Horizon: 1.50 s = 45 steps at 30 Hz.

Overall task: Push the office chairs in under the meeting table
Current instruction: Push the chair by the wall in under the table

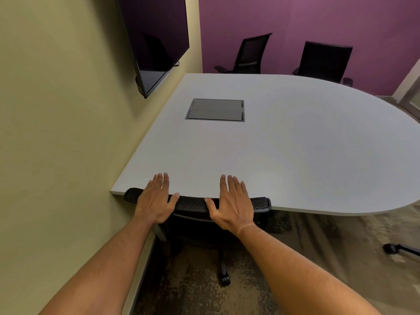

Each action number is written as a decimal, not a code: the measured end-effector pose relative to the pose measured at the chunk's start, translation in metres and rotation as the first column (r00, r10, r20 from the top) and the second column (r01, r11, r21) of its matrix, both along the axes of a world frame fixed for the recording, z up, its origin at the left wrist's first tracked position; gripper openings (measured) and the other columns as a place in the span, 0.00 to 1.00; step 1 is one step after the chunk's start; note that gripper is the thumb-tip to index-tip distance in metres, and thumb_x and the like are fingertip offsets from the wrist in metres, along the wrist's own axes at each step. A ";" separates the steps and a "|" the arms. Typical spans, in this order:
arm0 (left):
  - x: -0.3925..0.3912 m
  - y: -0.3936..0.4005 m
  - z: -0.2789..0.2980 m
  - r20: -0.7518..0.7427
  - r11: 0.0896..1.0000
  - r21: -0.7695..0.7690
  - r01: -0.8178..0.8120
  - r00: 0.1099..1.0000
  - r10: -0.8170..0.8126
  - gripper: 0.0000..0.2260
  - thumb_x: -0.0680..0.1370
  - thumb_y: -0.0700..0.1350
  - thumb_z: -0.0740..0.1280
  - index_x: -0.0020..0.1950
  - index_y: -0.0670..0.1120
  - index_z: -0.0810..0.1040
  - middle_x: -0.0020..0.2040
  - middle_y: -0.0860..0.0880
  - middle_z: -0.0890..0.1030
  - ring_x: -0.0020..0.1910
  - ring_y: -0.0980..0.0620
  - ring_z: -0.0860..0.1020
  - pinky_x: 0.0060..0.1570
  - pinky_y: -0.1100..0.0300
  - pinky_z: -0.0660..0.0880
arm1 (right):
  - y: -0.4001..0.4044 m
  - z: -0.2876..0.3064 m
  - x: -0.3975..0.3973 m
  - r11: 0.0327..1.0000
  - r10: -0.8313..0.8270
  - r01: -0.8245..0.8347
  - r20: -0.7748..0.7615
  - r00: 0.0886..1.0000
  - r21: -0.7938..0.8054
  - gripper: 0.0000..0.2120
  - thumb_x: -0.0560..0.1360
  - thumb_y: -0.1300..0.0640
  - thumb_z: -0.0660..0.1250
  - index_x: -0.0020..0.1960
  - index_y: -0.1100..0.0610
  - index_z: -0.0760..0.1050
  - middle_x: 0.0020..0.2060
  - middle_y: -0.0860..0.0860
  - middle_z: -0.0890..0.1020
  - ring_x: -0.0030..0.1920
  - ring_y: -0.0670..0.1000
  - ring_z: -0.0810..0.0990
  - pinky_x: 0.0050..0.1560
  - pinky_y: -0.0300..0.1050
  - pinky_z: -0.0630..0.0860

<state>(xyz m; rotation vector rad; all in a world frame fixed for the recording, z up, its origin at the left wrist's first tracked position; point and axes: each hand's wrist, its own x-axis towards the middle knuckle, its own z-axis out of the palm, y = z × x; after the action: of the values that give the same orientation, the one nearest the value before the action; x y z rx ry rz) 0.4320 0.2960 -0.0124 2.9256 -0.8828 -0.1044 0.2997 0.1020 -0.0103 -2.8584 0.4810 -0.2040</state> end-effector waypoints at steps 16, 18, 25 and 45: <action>-0.054 -0.132 0.040 0.143 0.944 -0.092 0.317 0.942 -0.303 0.39 0.76 0.67 0.45 0.80 0.45 0.45 0.80 0.41 0.48 0.79 0.45 0.46 0.76 0.52 0.43 | -0.097 0.042 -0.079 0.968 -0.250 0.251 0.080 0.965 0.001 0.42 0.77 0.33 0.49 0.78 0.58 0.40 0.78 0.59 0.46 0.78 0.57 0.43 0.76 0.52 0.40; -0.066 -0.164 0.045 0.145 0.921 -0.101 0.376 0.922 -0.360 0.40 0.74 0.68 0.45 0.80 0.46 0.45 0.80 0.42 0.48 0.79 0.46 0.46 0.76 0.52 0.43 | -0.124 0.047 -0.100 0.948 -0.316 0.319 0.085 0.945 -0.019 0.41 0.77 0.34 0.49 0.78 0.58 0.39 0.78 0.59 0.45 0.78 0.56 0.42 0.76 0.52 0.38; -0.121 -0.296 0.068 0.195 0.822 -0.107 0.559 0.823 -0.534 0.39 0.75 0.68 0.45 0.80 0.47 0.42 0.80 0.43 0.44 0.79 0.47 0.43 0.75 0.51 0.40 | -0.218 0.064 -0.171 0.844 -0.516 0.531 0.152 0.843 -0.076 0.42 0.77 0.32 0.47 0.78 0.57 0.37 0.78 0.58 0.42 0.78 0.56 0.40 0.74 0.52 0.35; -0.321 -0.654 0.078 0.206 0.505 -0.122 0.855 0.519 -0.829 0.37 0.77 0.67 0.47 0.80 0.48 0.42 0.80 0.44 0.44 0.79 0.45 0.44 0.74 0.51 0.40 | -0.495 0.067 -0.401 0.513 -0.830 0.854 0.202 0.520 -0.091 0.44 0.74 0.32 0.51 0.78 0.60 0.46 0.77 0.61 0.53 0.77 0.59 0.49 0.76 0.56 0.46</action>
<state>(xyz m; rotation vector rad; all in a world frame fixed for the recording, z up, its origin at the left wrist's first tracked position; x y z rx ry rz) 0.1109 -0.3581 0.0651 2.0207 -2.1280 0.1111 -0.1013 -0.3934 0.0565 -2.4426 1.9037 -0.6232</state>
